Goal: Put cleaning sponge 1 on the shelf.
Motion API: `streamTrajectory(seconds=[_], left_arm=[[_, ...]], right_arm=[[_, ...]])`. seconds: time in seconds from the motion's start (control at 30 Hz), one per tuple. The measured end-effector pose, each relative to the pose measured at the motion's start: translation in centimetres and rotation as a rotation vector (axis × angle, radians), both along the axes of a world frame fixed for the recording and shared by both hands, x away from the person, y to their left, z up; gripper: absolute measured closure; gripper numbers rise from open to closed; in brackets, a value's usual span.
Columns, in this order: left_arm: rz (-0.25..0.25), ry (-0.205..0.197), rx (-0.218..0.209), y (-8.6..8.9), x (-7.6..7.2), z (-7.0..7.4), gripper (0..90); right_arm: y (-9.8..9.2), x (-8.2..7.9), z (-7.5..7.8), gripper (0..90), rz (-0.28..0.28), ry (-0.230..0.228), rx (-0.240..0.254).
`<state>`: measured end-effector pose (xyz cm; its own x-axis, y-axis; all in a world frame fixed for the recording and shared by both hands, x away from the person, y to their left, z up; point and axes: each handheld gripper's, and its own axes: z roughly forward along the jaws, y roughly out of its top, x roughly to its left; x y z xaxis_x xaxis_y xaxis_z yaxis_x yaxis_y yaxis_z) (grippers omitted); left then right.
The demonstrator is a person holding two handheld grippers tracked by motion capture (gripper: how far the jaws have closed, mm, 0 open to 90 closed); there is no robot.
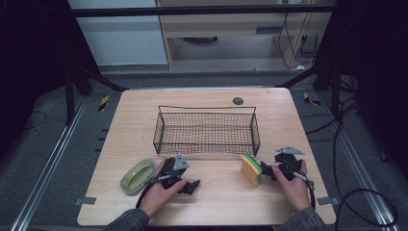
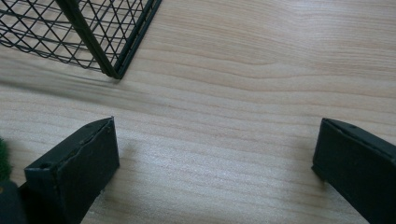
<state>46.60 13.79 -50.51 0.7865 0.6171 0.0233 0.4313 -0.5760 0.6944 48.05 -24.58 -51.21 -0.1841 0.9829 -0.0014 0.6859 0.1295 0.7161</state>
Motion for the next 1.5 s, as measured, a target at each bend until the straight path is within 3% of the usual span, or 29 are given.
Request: streamTrajectory(seconds=[0.2, 0.4, 0.6, 0.83, 0.87, 1.0, 1.03, 1.1, 1.13, 1.23, 1.27, 1.3, 1.4, 1.5], left_arm=[[-0.046, -0.040, 0.009, 0.2, -1.1, 1.6, 3.4], [-0.026, -0.047, -0.010, 1.5, -1.6, 3.2, 3.9], [0.047, -0.044, 0.001, 4.5, -1.1, 6.4, 6.3], [0.149, -0.040, -0.011, 7.7, 0.2, 8.6, 6.5], [0.175, -0.032, 0.007, 8.7, 0.8, 9.4, 6.5], [0.195, -0.004, 0.046, 9.9, 1.5, 10.3, 6.4], [0.196, 0.024, 0.064, 10.5, 1.8, 10.8, 6.4], [0.202, 0.043, 0.068, 10.8, 1.9, 11.0, 6.4], [0.208, 0.076, 0.090, 11.3, 2.0, 11.2, 6.3], [0.217, 0.090, 0.115, 11.7, 1.9, 11.3, 6.3], [0.219, 0.116, 0.140, 12.0, 1.8, 11.4, 6.0], [0.219, 0.116, 0.140, 12.0, 1.8, 11.4, 5.7], [0.187, 0.168, 0.186, 12.1, 1.3, 11.5, 6.4], [0.169, 0.178, 0.220, 12.0, 1.0, 11.6, 8.6]], right_arm=[[0.4, -0.1, 0.1, 0.7, 0.018, 0.007, 0.000], [0.4, -0.2, 0.1, 0.7, 0.030, 0.010, -0.001], [0.5, -0.2, 0.1, 0.7, 0.038, 0.016, -0.003], [0.5, -0.2, 0.1, 0.7, 0.039, 0.016, -0.003], [0.5, -0.2, 0.1, 0.6, 0.039, 0.015, -0.003], [0.5, -0.2, 0.1, 0.7, 0.046, 0.015, -0.002], [0.4, -0.1, 0.1, 0.6, 0.052, 0.011, -0.005], [0.4, -0.1, 0.1, 0.6, 0.054, 0.010, -0.006], [0.4, -0.2, 0.1, 0.6, 0.058, 0.005, -0.006], [0.4, -0.2, 0.0, 0.6, 0.063, 0.003, -0.007], [0.4, -0.3, 0.0, 0.6, 0.064, 0.002, -0.004], [0.4, -0.3, 0.0, 0.6, 0.064, 0.002, -0.004], [0.4, -0.3, 0.0, 0.6, 0.062, 0.001, -0.004], [0.4, -0.3, 0.0, 0.6, 0.061, 0.001, -0.004]])
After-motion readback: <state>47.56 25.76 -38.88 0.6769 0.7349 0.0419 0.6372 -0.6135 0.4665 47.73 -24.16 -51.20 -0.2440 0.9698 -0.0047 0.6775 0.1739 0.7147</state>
